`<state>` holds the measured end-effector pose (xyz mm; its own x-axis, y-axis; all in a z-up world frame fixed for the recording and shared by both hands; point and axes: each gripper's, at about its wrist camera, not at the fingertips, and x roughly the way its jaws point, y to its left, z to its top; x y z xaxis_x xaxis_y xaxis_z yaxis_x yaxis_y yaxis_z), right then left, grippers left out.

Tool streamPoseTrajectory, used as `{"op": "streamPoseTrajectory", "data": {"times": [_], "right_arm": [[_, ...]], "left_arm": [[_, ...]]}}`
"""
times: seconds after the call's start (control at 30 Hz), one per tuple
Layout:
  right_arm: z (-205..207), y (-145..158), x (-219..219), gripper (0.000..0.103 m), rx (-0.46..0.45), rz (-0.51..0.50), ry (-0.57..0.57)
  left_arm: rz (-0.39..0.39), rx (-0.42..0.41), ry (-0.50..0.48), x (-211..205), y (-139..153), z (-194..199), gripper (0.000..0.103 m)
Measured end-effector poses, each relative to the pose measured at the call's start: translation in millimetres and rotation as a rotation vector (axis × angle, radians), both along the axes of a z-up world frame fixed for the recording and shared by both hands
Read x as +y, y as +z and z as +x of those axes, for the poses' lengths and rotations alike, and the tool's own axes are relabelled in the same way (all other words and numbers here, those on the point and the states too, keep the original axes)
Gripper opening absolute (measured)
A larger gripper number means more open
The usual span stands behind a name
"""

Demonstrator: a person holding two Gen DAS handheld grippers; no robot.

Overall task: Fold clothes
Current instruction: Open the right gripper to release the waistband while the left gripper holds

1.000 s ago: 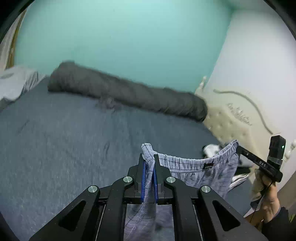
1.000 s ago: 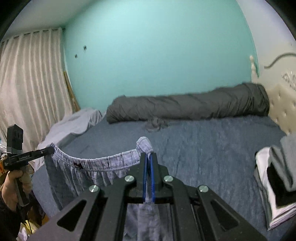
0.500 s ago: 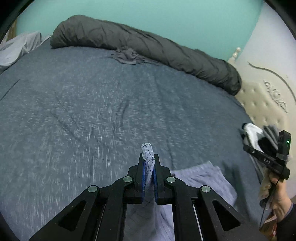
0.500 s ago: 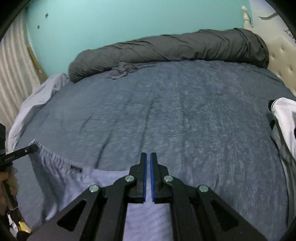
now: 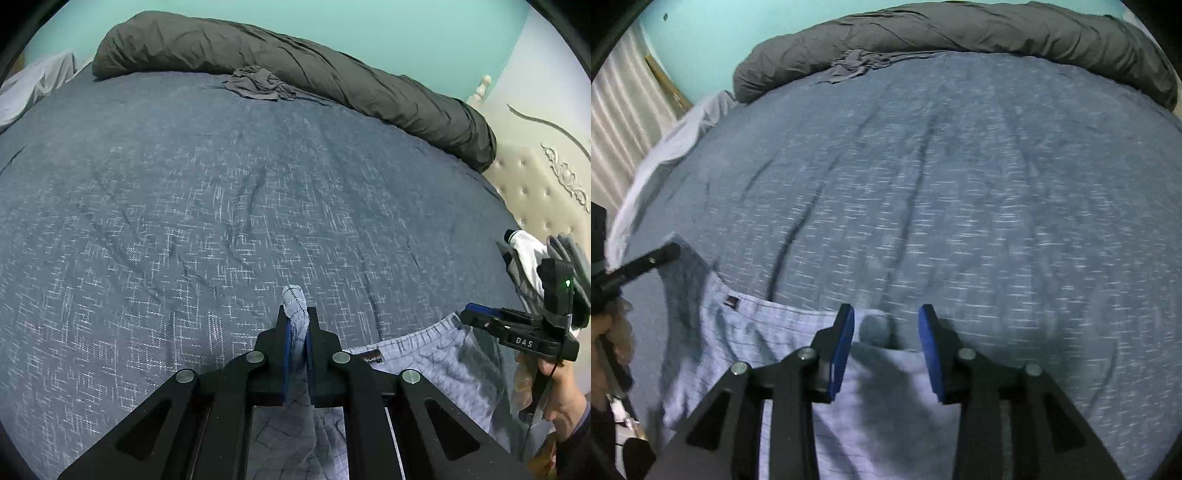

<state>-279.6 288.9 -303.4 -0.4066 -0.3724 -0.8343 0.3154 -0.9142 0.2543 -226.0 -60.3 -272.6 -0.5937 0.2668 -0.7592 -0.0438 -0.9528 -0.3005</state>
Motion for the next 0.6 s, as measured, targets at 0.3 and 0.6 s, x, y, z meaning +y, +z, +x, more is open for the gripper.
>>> {"op": "streamPoseTrajectory", "data": {"times": [0.3,0.6], "right_arm": [[2,-3,-13,0.005,0.050,0.141,0.011],[-26,33,13,0.004,0.161,0.179,-0.097]], "left_arm": [[0.002,0.004,0.006,-8,3,1,0.007],[0.036,-0.012,-0.016,-3,2,-27,0.007]]}}
